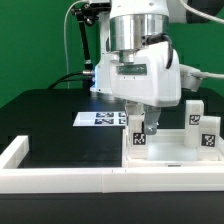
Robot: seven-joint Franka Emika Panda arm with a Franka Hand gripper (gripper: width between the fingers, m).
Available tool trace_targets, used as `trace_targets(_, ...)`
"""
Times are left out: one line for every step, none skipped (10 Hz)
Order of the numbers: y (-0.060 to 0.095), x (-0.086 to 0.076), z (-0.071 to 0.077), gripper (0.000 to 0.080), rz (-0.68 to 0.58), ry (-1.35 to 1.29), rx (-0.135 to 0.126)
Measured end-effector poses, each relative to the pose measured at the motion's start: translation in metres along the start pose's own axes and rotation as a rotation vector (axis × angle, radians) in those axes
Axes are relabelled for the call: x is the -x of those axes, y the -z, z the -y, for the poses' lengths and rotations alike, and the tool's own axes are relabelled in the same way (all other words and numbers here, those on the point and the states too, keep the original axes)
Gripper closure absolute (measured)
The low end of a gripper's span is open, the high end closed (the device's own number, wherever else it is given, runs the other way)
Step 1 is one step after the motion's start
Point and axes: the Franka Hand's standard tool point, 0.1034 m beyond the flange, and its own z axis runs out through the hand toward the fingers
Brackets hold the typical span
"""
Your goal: Assemble square table
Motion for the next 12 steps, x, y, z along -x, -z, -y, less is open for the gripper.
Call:
trace_targets(0.0000, 0.0003, 0.0006, 0.0199, -0.002, 0.110, -0.004)
trace_targets(-0.0001, 0.0006, 0.0007, 0.0160, -0.002, 0.243, -0.004)
trace_targets(0.0002, -0.0016, 0.0002, 0.0160, -0.003, 0.373, -0.003)
trace_targets(0.0000, -0.0020, -0.0004, 0.0151, -0.003, 0.483, -0.002)
trace_targets(-0.0010, -0.0005, -0.0021, 0.0151, -0.001, 0.586, 0.001)
trace_targets(-0.0015, 0.0003, -0.0034, 0.0151, -0.003, 0.679, 0.004)
trace_targets(-0.0012, 0.0005, -0.0038, 0.0151, -0.004, 0.789, 0.006)
trace_targets(0.0000, 0.0002, -0.0031, 0.0151, -0.005, 0.876, 0.006)
trace_targets(0.0002, 0.0002, -0.0032, 0.0151, -0.005, 0.960, 0.007)
trace_targets(0.0001, 0.0013, -0.0029, 0.0151, -0.006, 1.021, 0.009)
trace_targets(0.0001, 0.0009, -0.0029, 0.0151, -0.009, 1.095, 0.015)
trace_targets(0.0001, -0.0016, -0.0036, 0.0151, -0.011, 1.171, 0.020)
